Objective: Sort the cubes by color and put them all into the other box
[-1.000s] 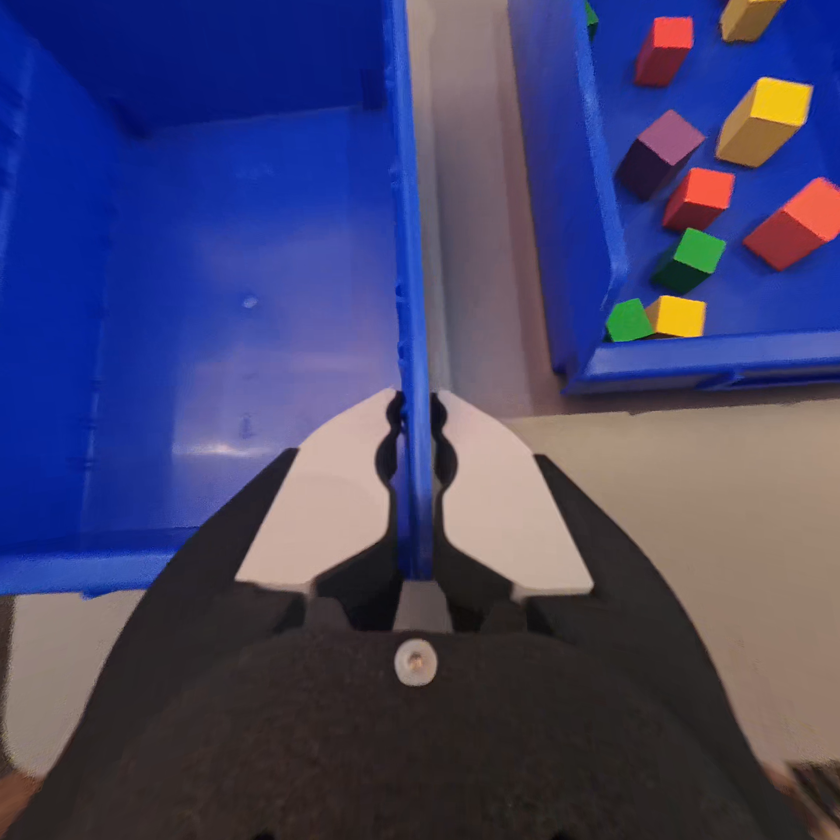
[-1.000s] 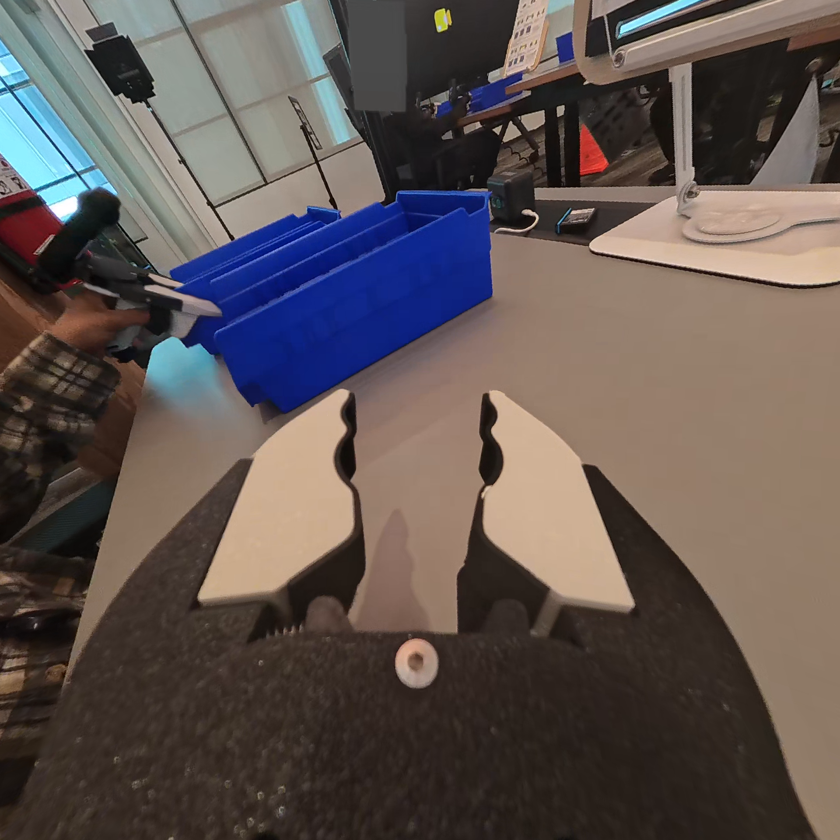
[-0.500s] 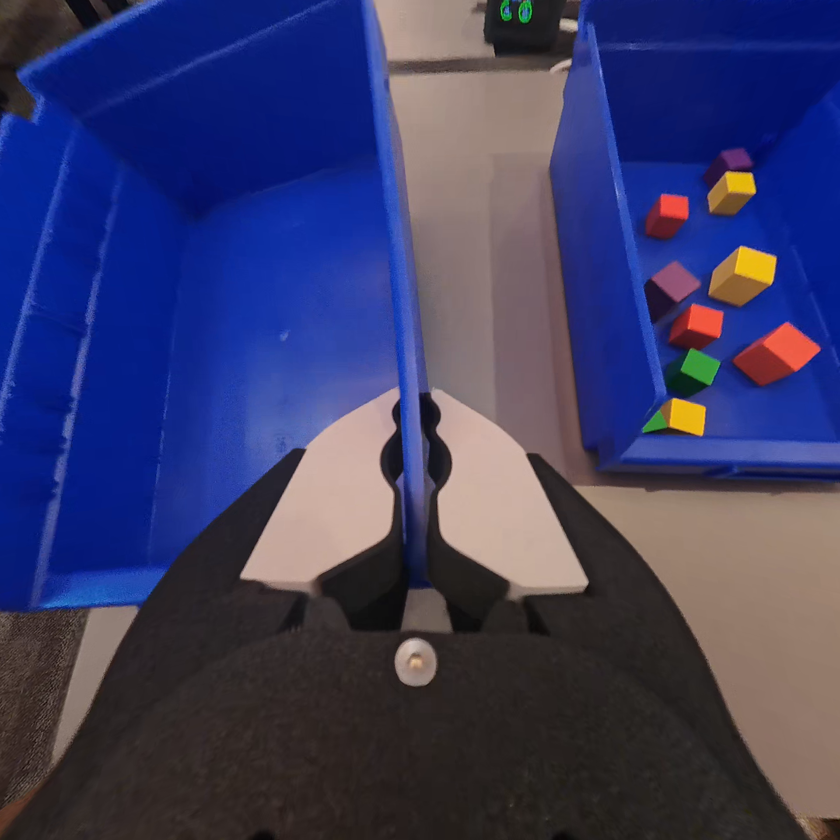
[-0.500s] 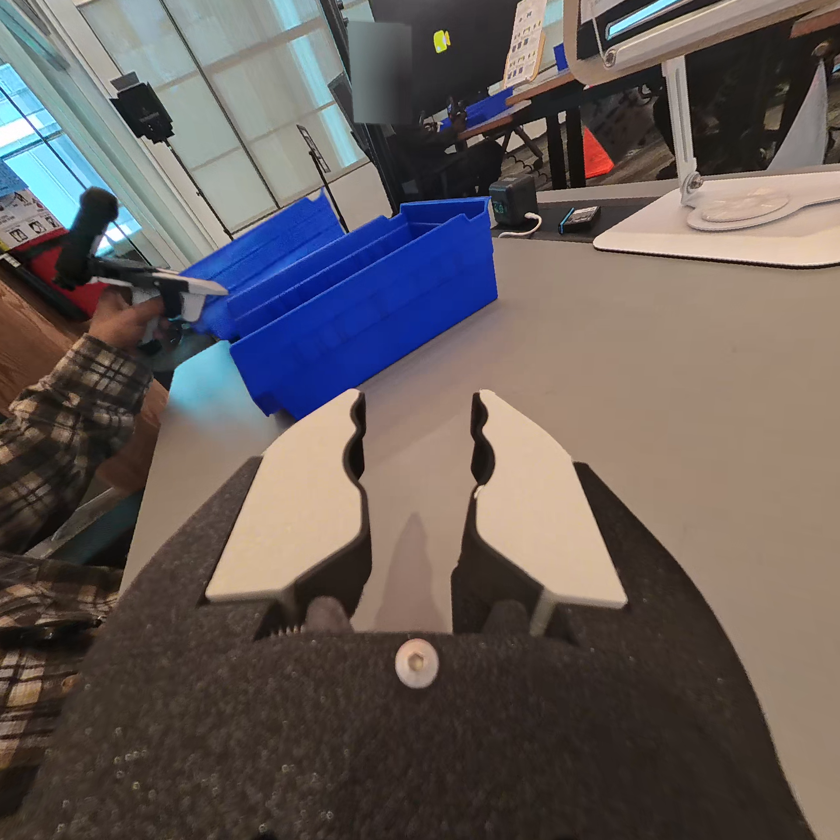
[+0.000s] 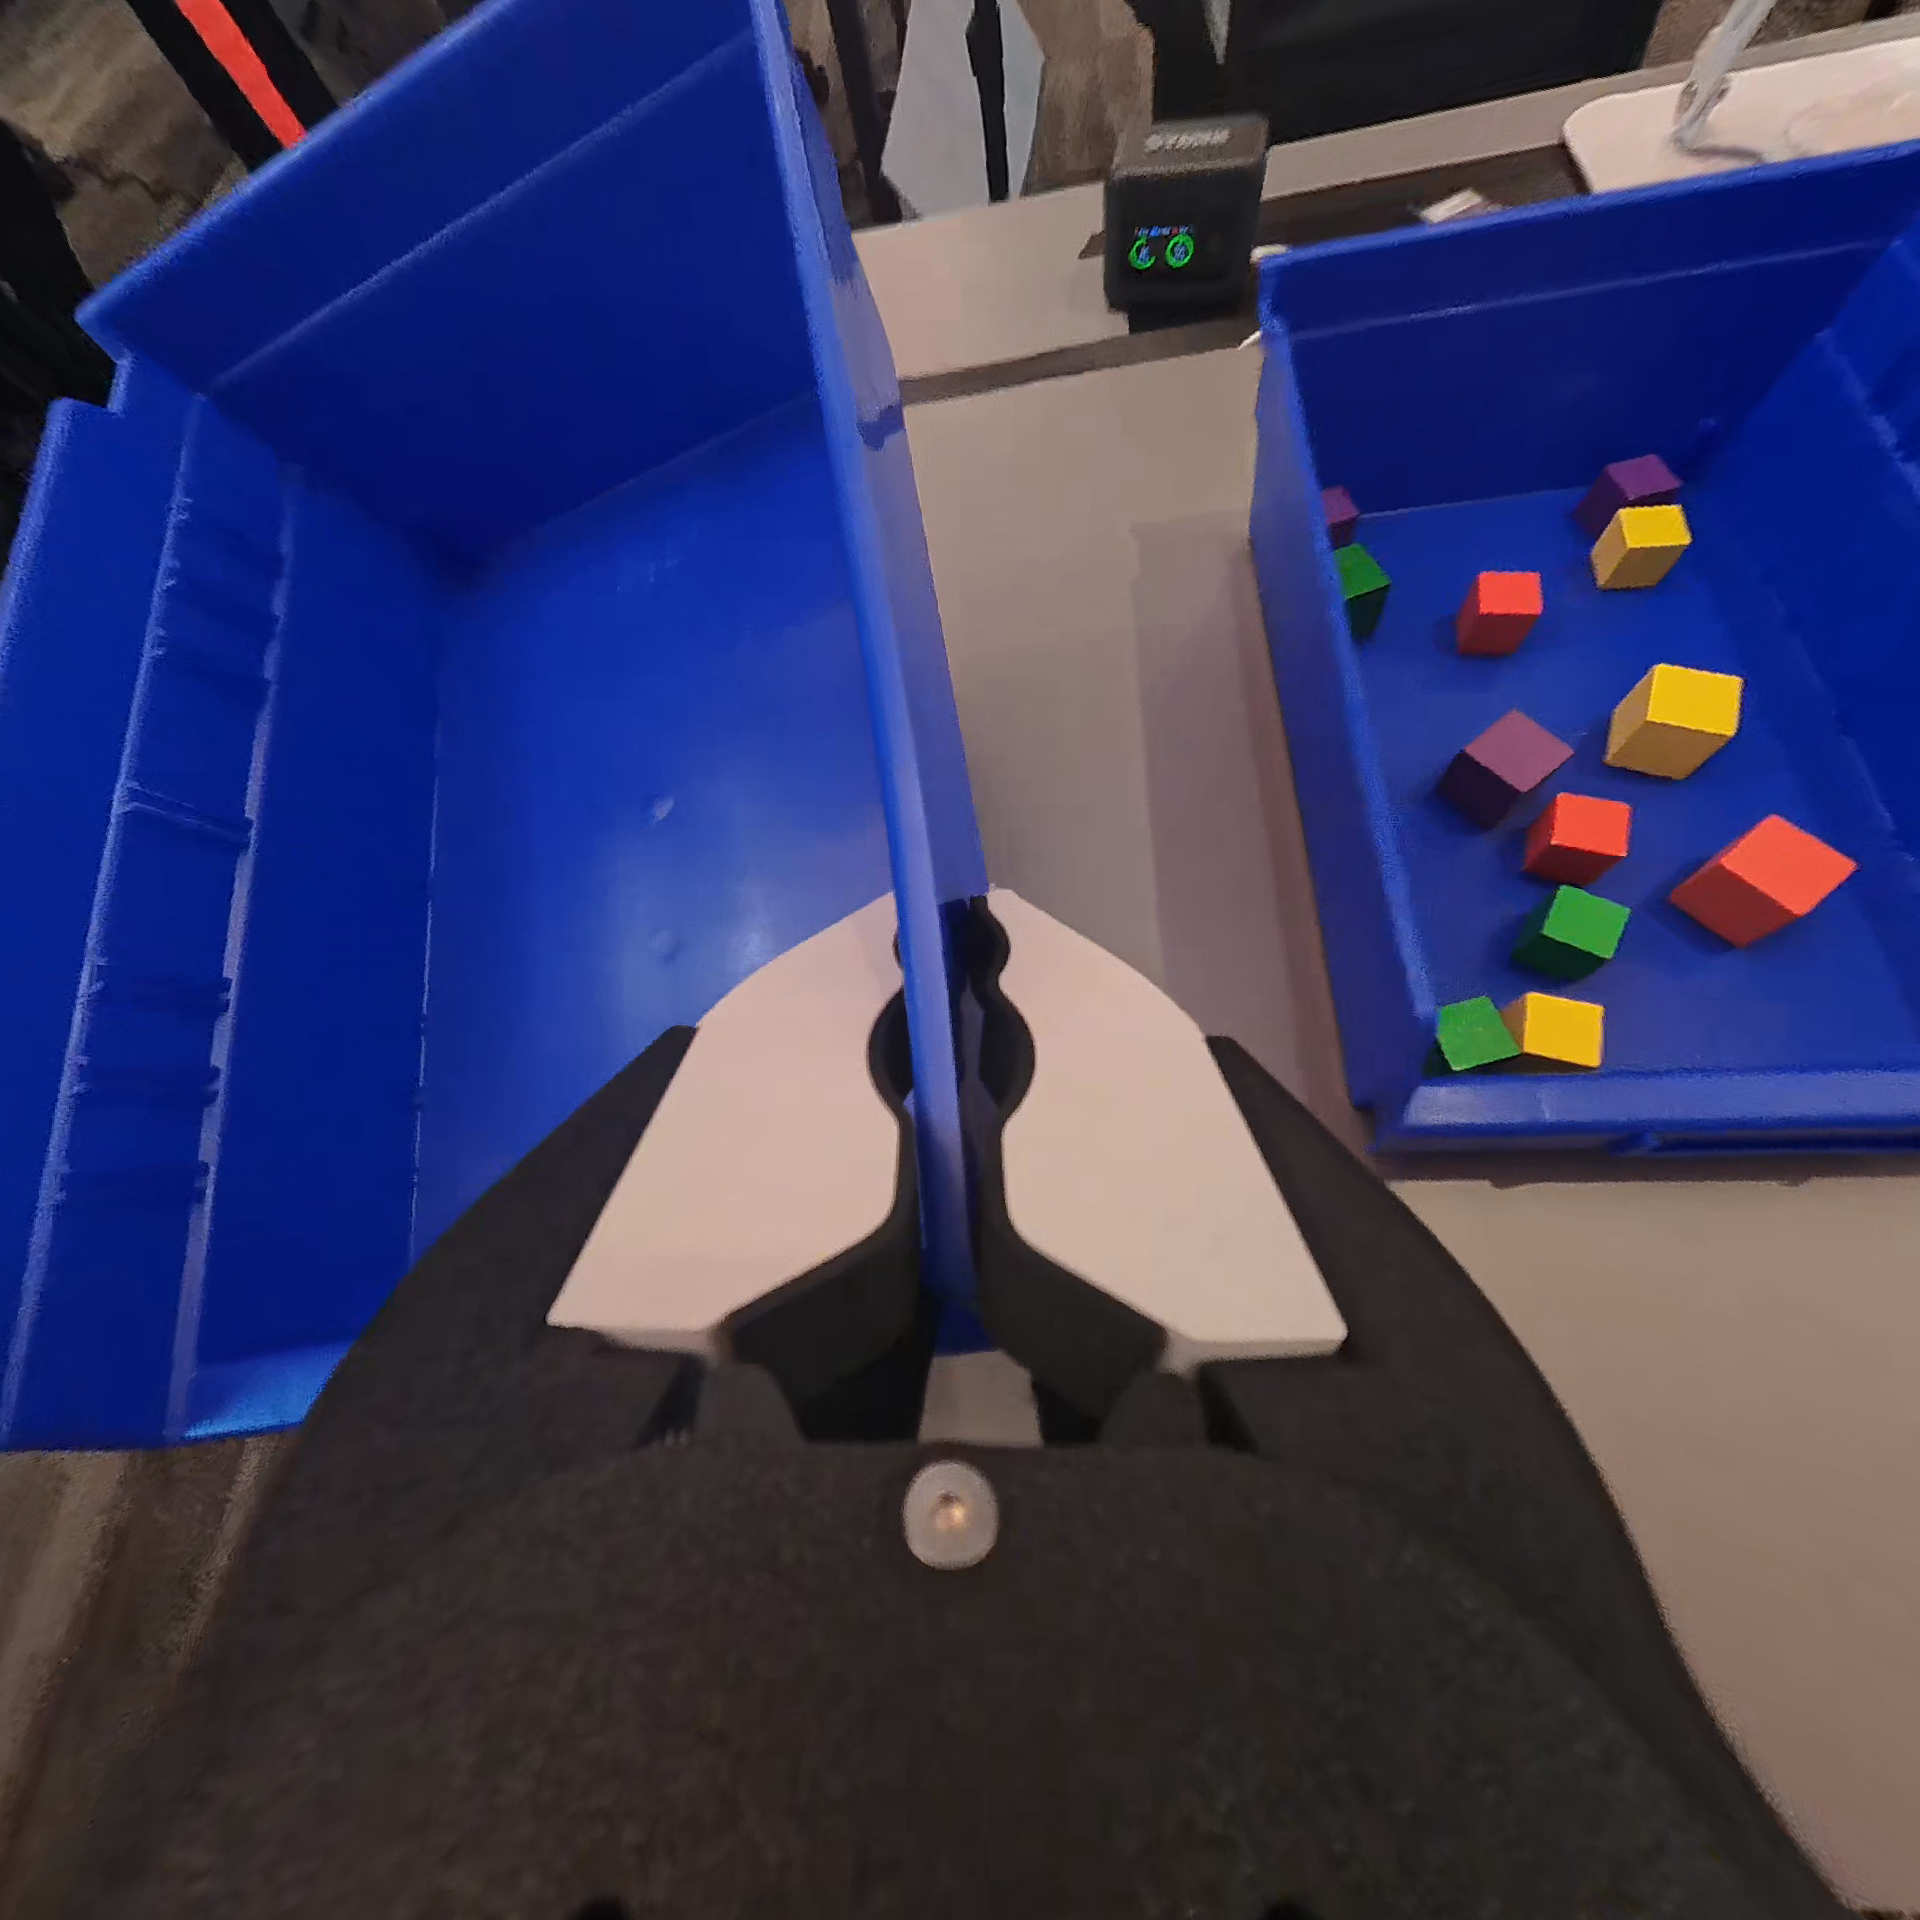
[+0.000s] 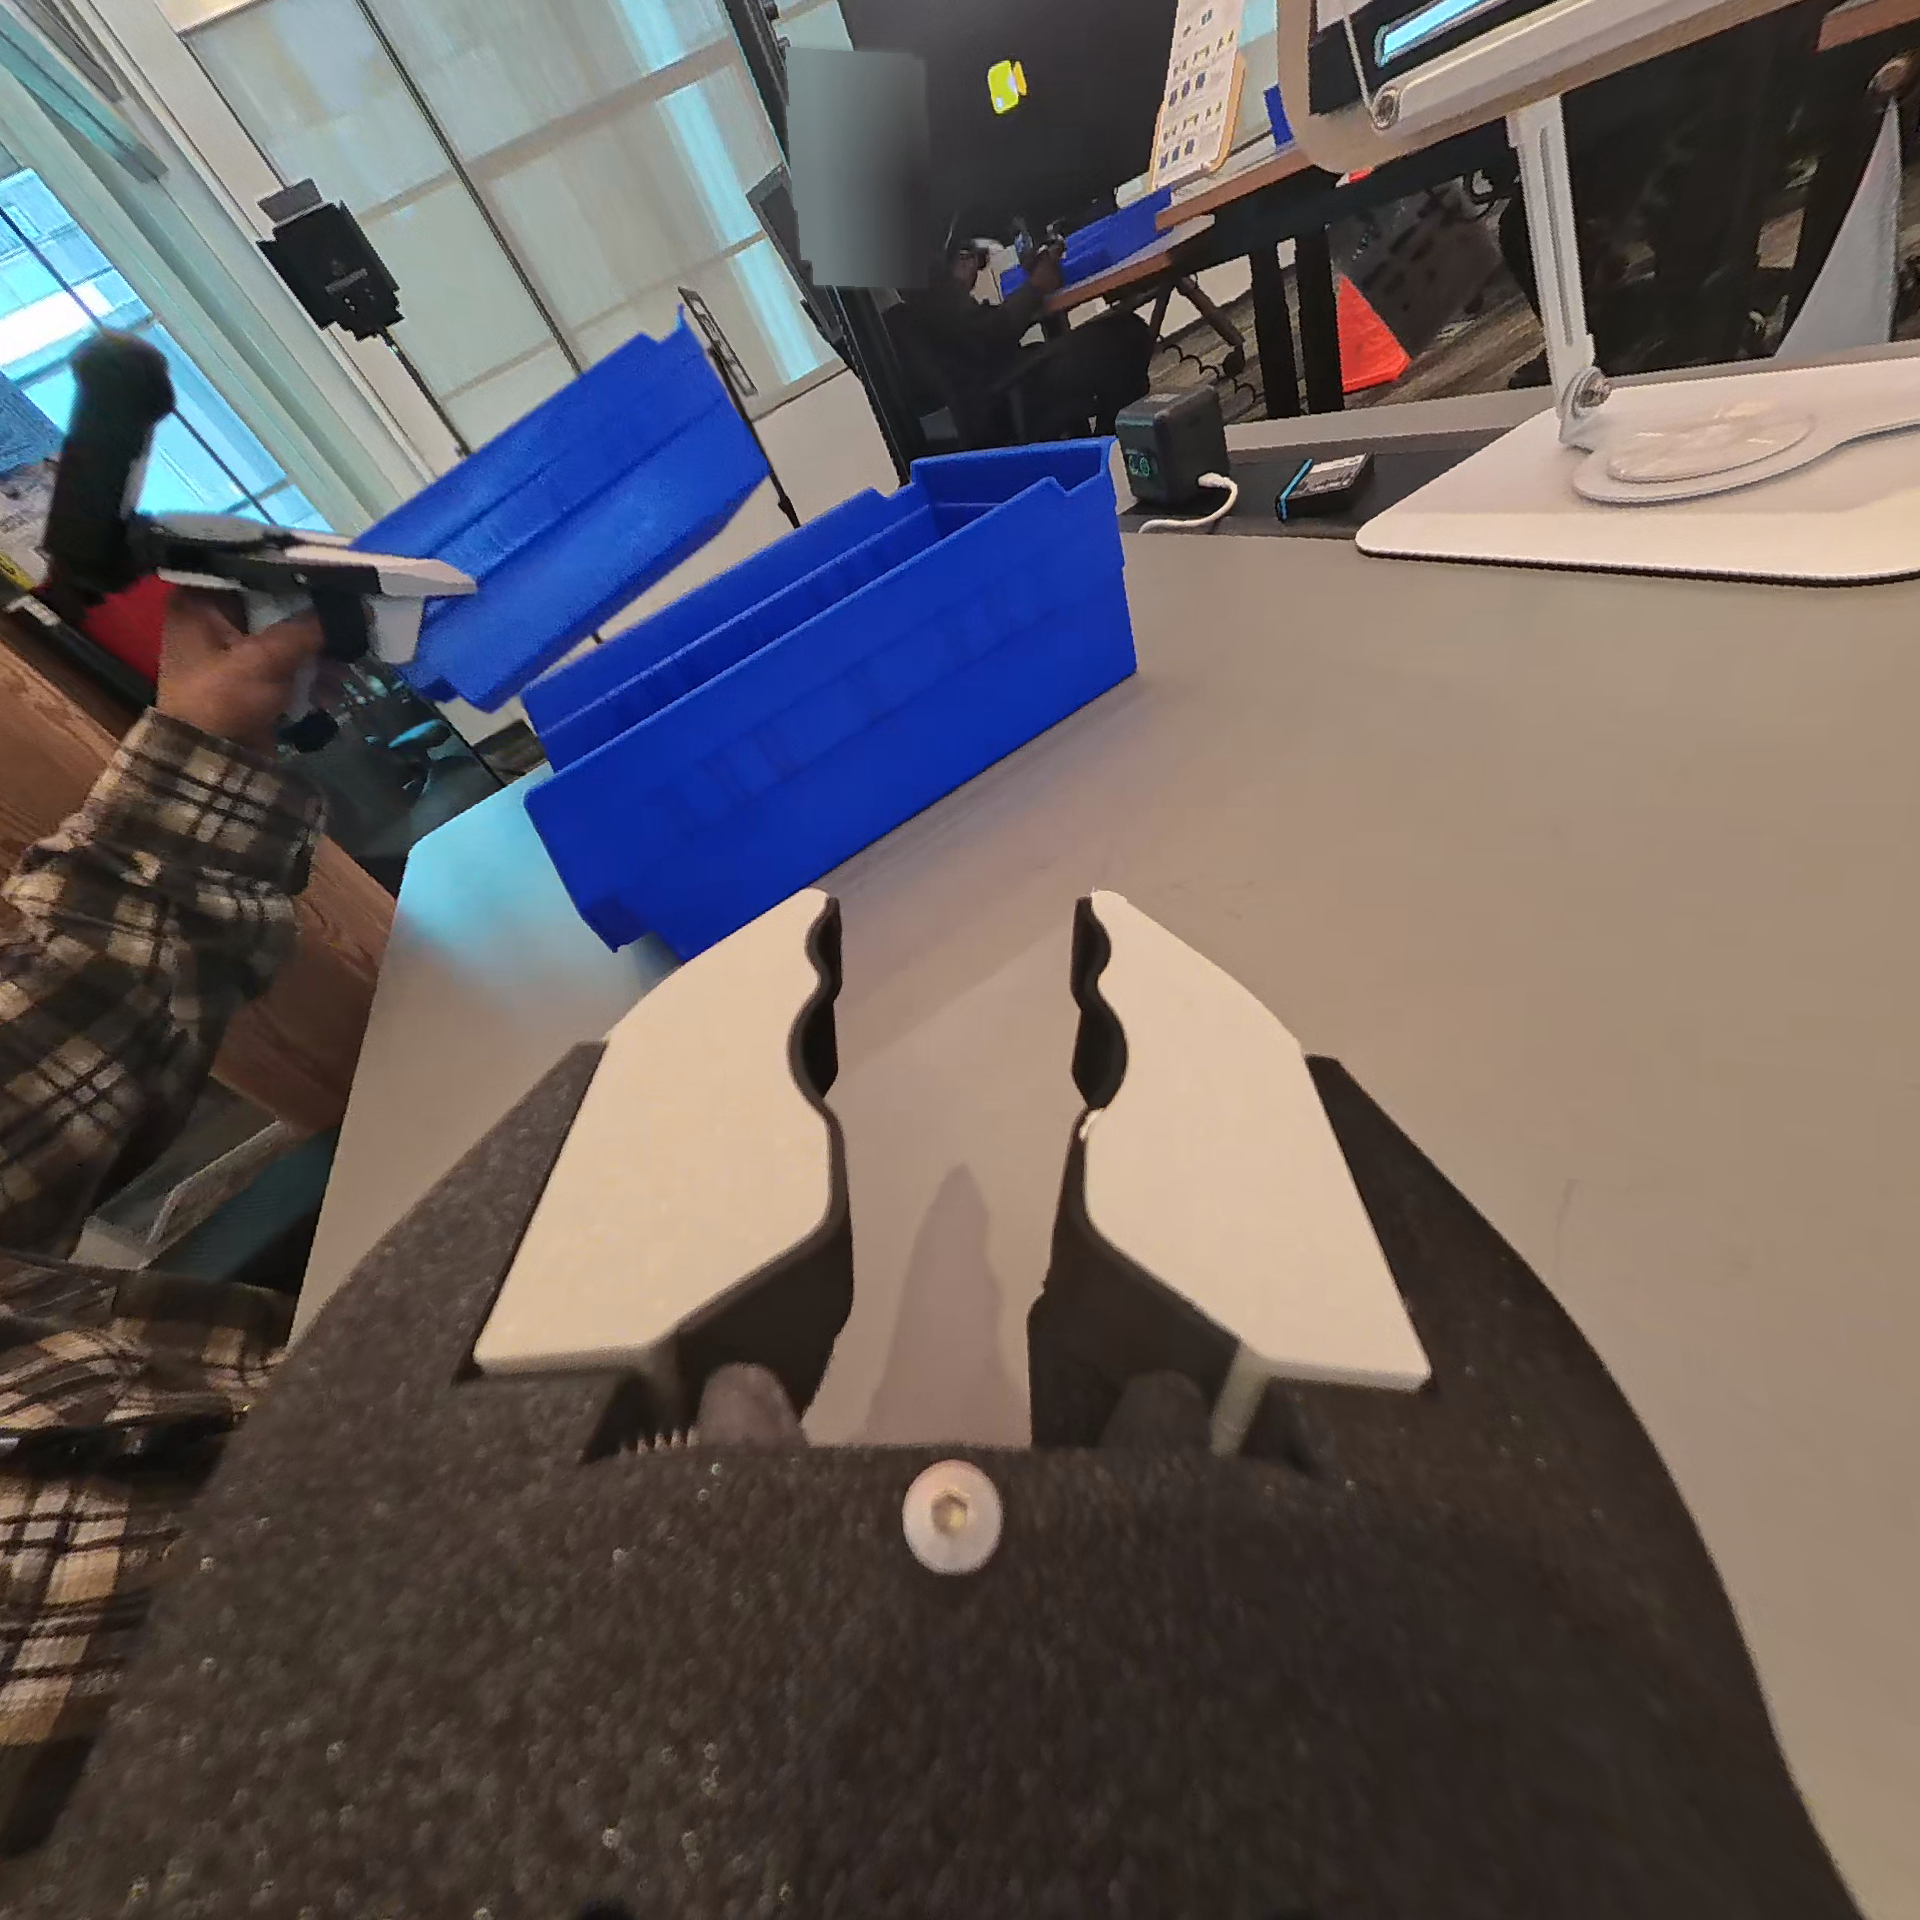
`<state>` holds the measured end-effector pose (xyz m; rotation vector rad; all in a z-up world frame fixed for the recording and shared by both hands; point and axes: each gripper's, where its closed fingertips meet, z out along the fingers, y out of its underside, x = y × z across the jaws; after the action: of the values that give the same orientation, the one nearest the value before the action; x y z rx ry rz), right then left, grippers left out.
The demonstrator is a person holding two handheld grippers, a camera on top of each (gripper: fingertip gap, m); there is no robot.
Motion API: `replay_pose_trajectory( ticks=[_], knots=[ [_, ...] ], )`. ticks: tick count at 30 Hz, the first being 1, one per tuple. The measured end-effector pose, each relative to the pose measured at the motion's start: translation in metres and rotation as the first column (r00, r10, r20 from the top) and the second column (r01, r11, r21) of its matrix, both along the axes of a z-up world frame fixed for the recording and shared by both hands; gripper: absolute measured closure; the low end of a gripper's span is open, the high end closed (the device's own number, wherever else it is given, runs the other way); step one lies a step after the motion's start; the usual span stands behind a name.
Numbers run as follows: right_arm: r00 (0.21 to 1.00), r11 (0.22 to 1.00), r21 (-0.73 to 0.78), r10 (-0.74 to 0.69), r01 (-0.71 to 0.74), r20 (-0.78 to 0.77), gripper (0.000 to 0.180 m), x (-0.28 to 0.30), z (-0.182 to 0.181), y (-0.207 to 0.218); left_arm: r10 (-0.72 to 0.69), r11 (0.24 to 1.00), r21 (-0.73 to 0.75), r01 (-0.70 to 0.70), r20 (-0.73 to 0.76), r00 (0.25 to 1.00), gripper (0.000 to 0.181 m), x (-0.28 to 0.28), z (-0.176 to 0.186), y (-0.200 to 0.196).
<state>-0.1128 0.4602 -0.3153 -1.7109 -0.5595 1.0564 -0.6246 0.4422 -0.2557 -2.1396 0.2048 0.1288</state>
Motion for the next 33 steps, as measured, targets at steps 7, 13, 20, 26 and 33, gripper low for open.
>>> replay_pose_trajectory(
  ticks=[7,13,20,26,33],
  knots=[
    [0.999,1.0,0.004,-0.003,0.003,-0.04,0.138,0.004,0.006,-0.001,-0.191,0.978,0.065,0.2,-0.123,0.974,0.174,0.066,0.063,0.008],
    [0.998,0.999,0.001,-0.041,0.041,-0.043,0.138,0.022,0.016,-0.013,-0.443,0.879,0.088,0.469,-0.215,0.871,0.175,0.164,0.1,0.012],
    [0.995,0.995,0.006,-0.096,0.096,-0.014,0.138,0.055,0.032,-0.047,-0.748,0.635,0.015,0.772,-0.239,0.619,0.175,0.3,0.092,0.004],
    [0.984,0.984,0.016,-0.178,0.178,0.017,0.137,0.097,0.046,-0.086,-0.903,0.408,-0.079,0.91,-0.186,0.389,0.175,0.402,0.055,-0.02],
    [0.953,0.962,0.015,-0.274,0.274,0.131,0.134,0.15,0.057,-0.132,-0.953,0.275,-0.138,0.951,-0.168,0.251,0.175,0.48,-0.005,-0.042]
  ],
)
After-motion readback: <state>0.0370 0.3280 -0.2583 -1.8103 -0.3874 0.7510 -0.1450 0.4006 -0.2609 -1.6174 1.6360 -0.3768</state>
